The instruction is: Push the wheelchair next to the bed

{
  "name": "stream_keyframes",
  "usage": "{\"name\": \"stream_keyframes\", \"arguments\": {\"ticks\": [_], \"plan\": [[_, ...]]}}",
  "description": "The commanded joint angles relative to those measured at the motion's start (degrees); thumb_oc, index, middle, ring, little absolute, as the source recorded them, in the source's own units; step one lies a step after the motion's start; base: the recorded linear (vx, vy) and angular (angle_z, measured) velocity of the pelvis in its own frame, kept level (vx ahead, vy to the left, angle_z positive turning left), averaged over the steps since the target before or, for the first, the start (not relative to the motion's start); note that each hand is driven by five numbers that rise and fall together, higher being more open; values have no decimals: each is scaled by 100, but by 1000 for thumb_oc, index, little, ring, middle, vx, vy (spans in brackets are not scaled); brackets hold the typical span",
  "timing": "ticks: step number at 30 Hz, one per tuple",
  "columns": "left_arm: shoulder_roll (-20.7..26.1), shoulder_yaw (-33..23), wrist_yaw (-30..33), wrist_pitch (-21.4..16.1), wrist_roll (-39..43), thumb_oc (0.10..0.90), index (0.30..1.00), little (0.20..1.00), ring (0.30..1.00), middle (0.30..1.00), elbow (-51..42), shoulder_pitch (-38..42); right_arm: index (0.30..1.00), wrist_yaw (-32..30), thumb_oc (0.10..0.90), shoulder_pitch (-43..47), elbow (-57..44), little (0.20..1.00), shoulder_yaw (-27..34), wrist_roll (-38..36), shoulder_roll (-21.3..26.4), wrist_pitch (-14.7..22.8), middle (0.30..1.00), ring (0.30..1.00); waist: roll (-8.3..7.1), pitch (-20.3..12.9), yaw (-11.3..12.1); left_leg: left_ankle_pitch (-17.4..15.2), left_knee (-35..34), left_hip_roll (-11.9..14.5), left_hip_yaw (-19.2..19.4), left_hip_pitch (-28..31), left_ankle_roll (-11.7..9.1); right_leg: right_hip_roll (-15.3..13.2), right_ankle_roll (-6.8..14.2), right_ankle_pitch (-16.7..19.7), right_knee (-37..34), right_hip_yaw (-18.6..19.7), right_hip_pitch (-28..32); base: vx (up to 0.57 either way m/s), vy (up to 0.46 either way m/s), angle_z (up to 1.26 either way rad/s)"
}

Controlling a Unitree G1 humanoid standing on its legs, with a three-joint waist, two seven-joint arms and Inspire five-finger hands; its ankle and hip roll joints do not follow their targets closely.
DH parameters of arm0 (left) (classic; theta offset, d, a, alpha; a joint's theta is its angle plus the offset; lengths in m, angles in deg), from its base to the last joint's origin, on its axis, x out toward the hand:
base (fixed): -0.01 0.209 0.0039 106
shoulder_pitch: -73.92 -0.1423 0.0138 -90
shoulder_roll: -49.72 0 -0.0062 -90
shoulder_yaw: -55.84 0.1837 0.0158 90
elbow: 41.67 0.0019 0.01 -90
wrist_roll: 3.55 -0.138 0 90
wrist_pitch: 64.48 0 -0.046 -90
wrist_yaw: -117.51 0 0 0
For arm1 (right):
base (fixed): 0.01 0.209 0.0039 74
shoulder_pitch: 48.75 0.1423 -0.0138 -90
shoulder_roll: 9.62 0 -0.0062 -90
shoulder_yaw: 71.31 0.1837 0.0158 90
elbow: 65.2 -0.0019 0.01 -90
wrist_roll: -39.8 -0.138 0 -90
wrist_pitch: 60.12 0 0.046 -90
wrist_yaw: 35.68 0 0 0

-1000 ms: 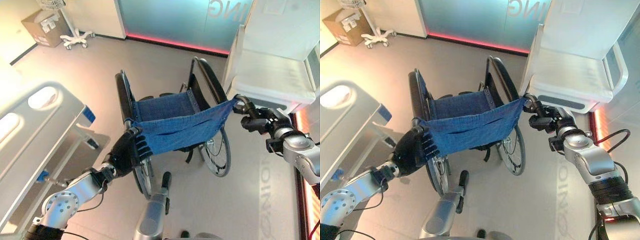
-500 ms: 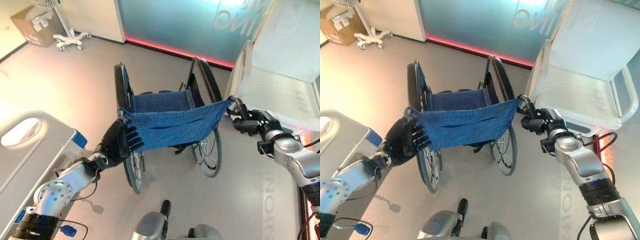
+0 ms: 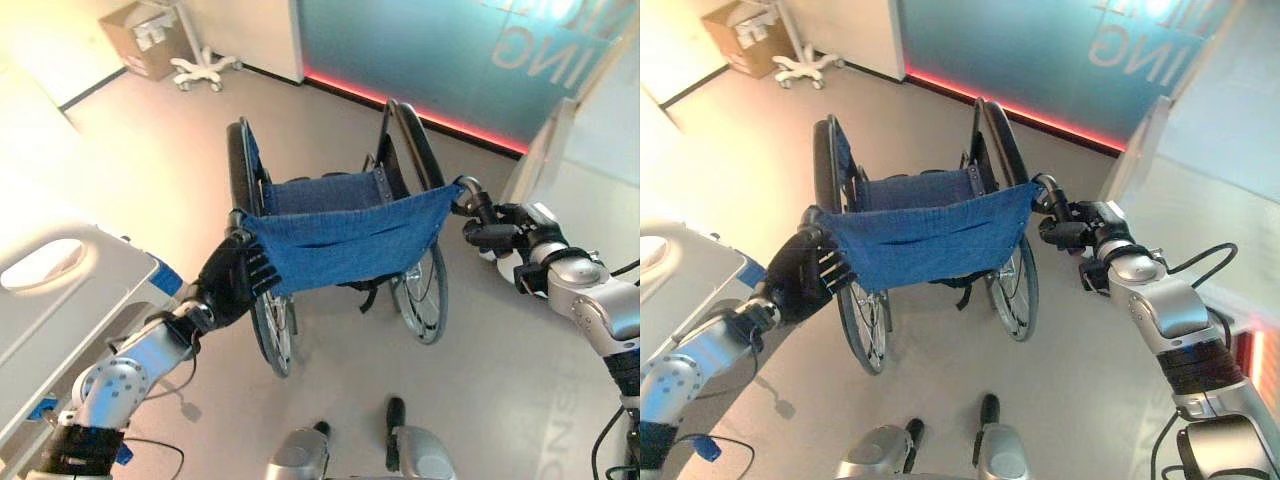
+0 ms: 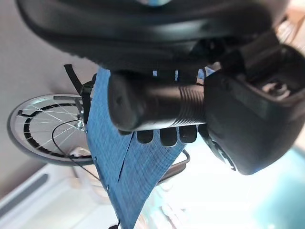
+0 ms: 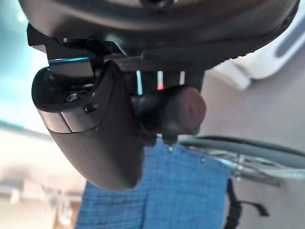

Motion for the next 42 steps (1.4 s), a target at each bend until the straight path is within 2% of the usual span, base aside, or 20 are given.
{"name": "stream_keyframes", "arguments": {"ticks": [1, 4, 6, 8, 9, 10, 13, 16, 20, 22, 24, 26, 27, 30, 32, 34, 35, 38, 40, 42], "plan": [[400, -1219, -233, -731, -135, 400, 300, 300, 300, 300, -347, -200, 300, 493, 400, 683, -729, 300, -209, -359, 662, 784, 300, 300, -323, -778, 95, 1347, 1666, -123, 503, -146, 325, 30, -44, 425, -218, -62, 186, 315, -203, -21], [451, -1323, -254, -810, -172, 400, 300, 300, 300, 300, -308, -255, 300, 440, 400, 713, -883, 300, -229, -322, 614, 694, 300, 300, -300, -683, 195, 1185, 1087, -285, 604, -432, 424, 199, -50, 388, -287, 7, 465, 323, -111, 18], [559, -1364, -329, -920, -133, 400, 300, 300, 300, 300, -272, -259, 300, 366, 400, 827, -977, 300, -314, -287, 534, 615, 300, 300, -245, -647, 269, 1302, -242, -177, 767, -450, 433, 395, -68, 235, -360, 20, 725, 380, -55, 30], [567, -1313, -419, -979, -135, 400, 300, 300, 300, 300, -219, -225, 300, 373, 400, 909, -872, 300, -383, -218, 431, 672, 300, 300, -153, -632, 352, 1620, -1228, -109, 852, -549, 330, 578, -108, 82, -431, 36, 925, 285, -15, 32], [564, -1306, -432, -985, -148, 400, 300, 300, 300, 300, -209, -221, 300, 378, 400, 920, -856, 300, -396, -211, 423, 682, 300, 300, -158, -617, 368, 1659, -1326, -118, 868, -522, 320, 575, -110, 64, -440, 50, 959, 456, 10, 16], [373, -1114, -449, -1149, -362, 400, 300, 300, 300, 300, -217, -256, 300, 469, 400, 831, -734, 300, -461, -9, 274, 863, 300, 300, -25, -616, 480, 2189, -2582, -2, 998, -776, 146, 808, -165, -75, -557, 72, 1269, 440, 19, 2], [286, -943, -347, -1367, -469, 400, 300, 300, 300, 300, -298, -344, 300, 574, 400, 543, -711, 300, -444, 239, 129, 1132, 300, 300, 38, -611, 615, 2707, -3651, 44, 1176, -933, 7, 963, -199, -291, -640, 166, 1739, 553, 26, -5], [283, -984, -390, -1424, -502, 400, 300, 300, 300, 300, -300, -273, 300, 668, 400, 417, -694, 300, -395, 353, 123, 1266, 300, 300, -5, -676, 662, 2459, -3799, 47, 1391, -919, 77, 916, -165, -561, -510, 183, 1904, 399, 61, -24], [375, -1041, -362, -1306, -522, 400, 300, 300, 300, 300, -161, -22, 300, 860, 400, 249, -474, 300, -270, 539, -63, 1379, 300, 300, -106, -887, 687, 1955, -3224, -64, 1486, -717, 372, 795, -13, -834, 115, 91, 2057, 404, 89, -4], [437, -1043, -387, -1106, -602, 400, 300, 300, 300, 300, -100, 122, 300, 789, 400, 237, -416, 300, -275, 472, -117, 1346, 300, 300, -267, -1046, 756, 1781, -3270, -219, 1521, -525, 568, 693, 329, -261, 918, -64, 1954, 476, 115, 0], [522, -1105, -474, -1006, -636, 400, 300, 300, 300, 300, -44, 212, 300, 731, 400, 208, -465, 300, -251, 422, -147, 1290, 300, 300, -338, -1123, 803, 1675, -3312, -305, 1454, -318, 714, 676, 835, 758, 2158, -158, 1579, 348, 93, -8], [615, -1151, -384, -930, -482, 400, 300, 300, 300, 300, -78, 287, 300, 667, 400, 262, -495, 300, -315, 399, -200, 1249, 300, 300, -286, -1130, 768, 1580, -3310, -278, 1377, -134, 757, 566, 926, 938, 2646, -230, 1103, 303, 58, 17], [651, -1141, -376, -916, -446, 400, 300, 300, 300, 300, -53, 321, 300, 631, 400, 266, -510, 300, -336, 425, -251, 1237, 300, 300, -287, -1098, 730, 1531, -3287, -318, 1340, -52, 775, 390, 884, 767, 2604, -307, 964, 324, 28, 27], [825, -1083, -573, -937, -354, 400, 300, 300, 300, 300, -32, 356, 300, 355, 400, 219, -741, 300, -281, 388, -226, 1152, 300, 300, -151, -971, 648, 1413, -3029, -325, 1067, -10, 691, 139, 503, 91, 1374, -462, 634, 270, -78, 42], [848, -1033, -661, -1078, -334, 400, 300, 300, 300, 300, -35, 384, 300, 315, 400, 231, -816, 300, -220, 362, -167, 1182, 300, 300, -125, -850, 595, 1246, -2817, -341, 865, 49, 645, -21, 392, 28, 663, -535, 473, 166, -168, 70], [829, -929, -681, -1260, -321, 400, 300, 300, 300, 300, -58, 483, 300, 336, 400, 309, -855, 300, -189, 416, -115, 1265, 300, 300, -118, -648, 438, 907, -2557, -374, 705, 235, 642, -260, 457, 377, -136, -422, 150, 257, -238, 80], [796, -874, -626, -1247, -356, 400, 300, 300, 300, 300, -122, 533, 300, 324, 400, 392, -938, 300, -165, 401, -86, 1188, 300, 300, -156, -561, 300, 617, -2515, -391, 595, 462, 684, -465, 629, 853, -603, -182, -201, 366, -254, 57], [784, -805, -536, -1205, -407, 400, 300, 300, 300, 300, -188, 512, 300, 292, 400, 426, -1149, 300, -63, 260, -5, 987, 300, 300, -204, -526, 156, 224, -2432, -327, 438, 768, 715, -721, 807, 1356, -1151, 102, -433, 429, -274, 54], [757, -832, -511, -1247, -452, 400, 300, 300, 300, 300, -276, 368, 300, 335, 400, 348, -1320, 300, 94, 143, 93, 851, 300, 300, -241, -520, 95, -32, -2313, -230, 308, 965, 707, -809, 871, 1481, -1249, 233, -492, 513, -298, 60], [703, -999, -592, -1233, -477, 400, 300, 300, 300, 300, -361, 177, 300, 446, 400, 385, -1313, 300, 207, 66, 232, 750, 300, 300, -328, -582, 115, -208, -2091, -63, 220, 1081, 639, -749, 909, 1281, -1034, 190, -446, 569, -366, 66]]}}
